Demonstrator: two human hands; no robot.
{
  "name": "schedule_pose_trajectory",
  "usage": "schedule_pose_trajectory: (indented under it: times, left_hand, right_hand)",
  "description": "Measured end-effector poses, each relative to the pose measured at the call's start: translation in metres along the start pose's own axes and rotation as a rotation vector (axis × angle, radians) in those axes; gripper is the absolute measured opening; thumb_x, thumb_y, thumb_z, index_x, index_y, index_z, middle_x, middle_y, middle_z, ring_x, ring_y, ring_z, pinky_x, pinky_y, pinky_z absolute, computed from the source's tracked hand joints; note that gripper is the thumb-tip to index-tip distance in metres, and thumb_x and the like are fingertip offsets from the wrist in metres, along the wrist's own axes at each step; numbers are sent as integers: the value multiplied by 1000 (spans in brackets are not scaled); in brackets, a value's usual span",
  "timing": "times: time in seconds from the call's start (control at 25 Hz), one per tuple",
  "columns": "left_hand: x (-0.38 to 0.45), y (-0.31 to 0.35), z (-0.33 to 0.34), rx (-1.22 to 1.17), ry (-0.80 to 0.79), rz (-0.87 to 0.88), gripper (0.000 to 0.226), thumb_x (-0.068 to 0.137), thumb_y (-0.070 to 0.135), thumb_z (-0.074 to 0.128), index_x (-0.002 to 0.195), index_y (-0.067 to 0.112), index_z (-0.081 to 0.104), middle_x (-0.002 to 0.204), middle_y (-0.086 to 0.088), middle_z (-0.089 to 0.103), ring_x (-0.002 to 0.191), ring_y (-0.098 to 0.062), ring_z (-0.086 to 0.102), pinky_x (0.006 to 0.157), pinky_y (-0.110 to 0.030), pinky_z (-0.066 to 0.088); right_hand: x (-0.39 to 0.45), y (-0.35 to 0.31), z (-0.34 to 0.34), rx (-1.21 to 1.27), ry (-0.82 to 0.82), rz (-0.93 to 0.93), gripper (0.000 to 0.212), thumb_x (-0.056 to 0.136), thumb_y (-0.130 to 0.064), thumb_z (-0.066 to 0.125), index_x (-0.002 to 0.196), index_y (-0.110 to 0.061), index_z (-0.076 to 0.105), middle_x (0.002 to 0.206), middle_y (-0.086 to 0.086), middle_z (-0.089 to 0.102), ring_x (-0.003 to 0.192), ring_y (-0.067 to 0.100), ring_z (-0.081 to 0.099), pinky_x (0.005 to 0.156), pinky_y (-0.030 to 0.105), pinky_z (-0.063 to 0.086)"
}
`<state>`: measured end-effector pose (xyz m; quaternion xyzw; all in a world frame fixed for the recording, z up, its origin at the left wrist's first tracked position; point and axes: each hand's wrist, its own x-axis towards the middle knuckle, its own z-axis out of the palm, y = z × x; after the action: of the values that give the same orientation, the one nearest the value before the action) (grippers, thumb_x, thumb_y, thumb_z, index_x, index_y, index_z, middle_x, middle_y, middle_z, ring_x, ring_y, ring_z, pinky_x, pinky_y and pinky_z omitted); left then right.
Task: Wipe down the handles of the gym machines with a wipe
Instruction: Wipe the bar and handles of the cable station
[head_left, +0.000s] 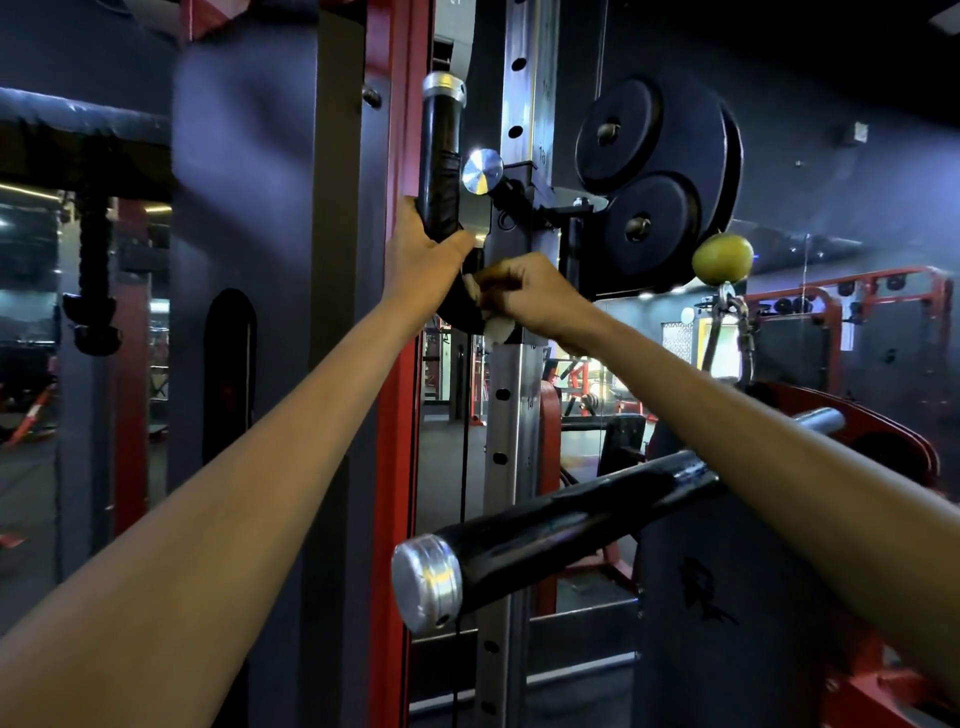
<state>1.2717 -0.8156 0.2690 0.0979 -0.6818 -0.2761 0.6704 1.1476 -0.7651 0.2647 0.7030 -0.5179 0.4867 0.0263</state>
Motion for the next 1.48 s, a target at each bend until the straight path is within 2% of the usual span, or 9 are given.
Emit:
schedule_pose_trajectory:
  times: [0.2,0.4,0.52,0.6,0.8,1.08,1.28,1.36,1.48]
  left_hand:
    - [-1,2,0,-15,-2,-33,29,84,3,60,103,12,40,84,2,48,68,-4,50,51,-5,42]
    - [-1,4,-1,-2,-4,-52,29,85,4,60,105,12,40,85,2,49,69,-4,50,51,-5,42]
    - [-2,5,1,29,25,-47,28,85,5,59,104,12,40,85,2,49,70,-4,50,50,-6,41]
    - [-2,4,1,48,37,-37,27,85,5,59,103,13,40,83,4,49,68,-4,50,49,-5,40]
    - [1,-1,0,69,19,-44,29,85,8,60,105,15,40,84,4,50,70,-7,53,55,-12,45]
    - [1,-2,0,46,5,-27,29,85,6,60,106,13,40,84,3,50,69,-6,52,55,-11,46]
    - [1,-3,1,63,24,-16,28,84,7,59,103,12,40,81,5,48,68,-5,50,55,-12,43]
    - [1,-2,1,67,32,-15,27,84,7,59,103,13,40,81,6,48,68,-3,50,53,-9,41]
    - [0,0,0,62,16,-30,27,86,7,59,103,14,40,81,5,49,68,-4,51,51,-8,42]
  right_hand:
    - [15,20,-10,-391,44,-52,22,87,4,55,104,3,69,95,15,65,87,19,59,75,20,39]
    - [23,30,0,-612,95,13,17,87,-3,57,96,5,69,99,25,65,96,36,61,78,32,51]
    - [16,20,1,-537,111,-5,18,87,-7,58,97,3,70,86,18,65,78,22,59,52,13,37]
    - [7,12,1,-435,119,-66,19,85,-2,58,99,2,71,87,14,67,77,13,57,55,13,38]
    - [0,20,1,-513,141,-282,19,85,-2,58,98,-1,72,95,16,71,87,23,65,79,26,50]
    - [16,17,3,-747,71,-34,24,86,1,51,64,-1,59,60,12,52,65,28,48,62,26,39]
    - [8,-3,7,-367,77,-152,33,83,-1,56,51,-6,48,56,7,40,51,6,35,51,24,28]
    - [3,-2,7,-246,80,-184,24,83,1,56,60,-3,60,58,2,50,53,0,43,53,19,34]
    - [5,13,-5,-426,38,-149,20,88,0,54,98,1,71,84,4,67,77,7,58,65,18,38]
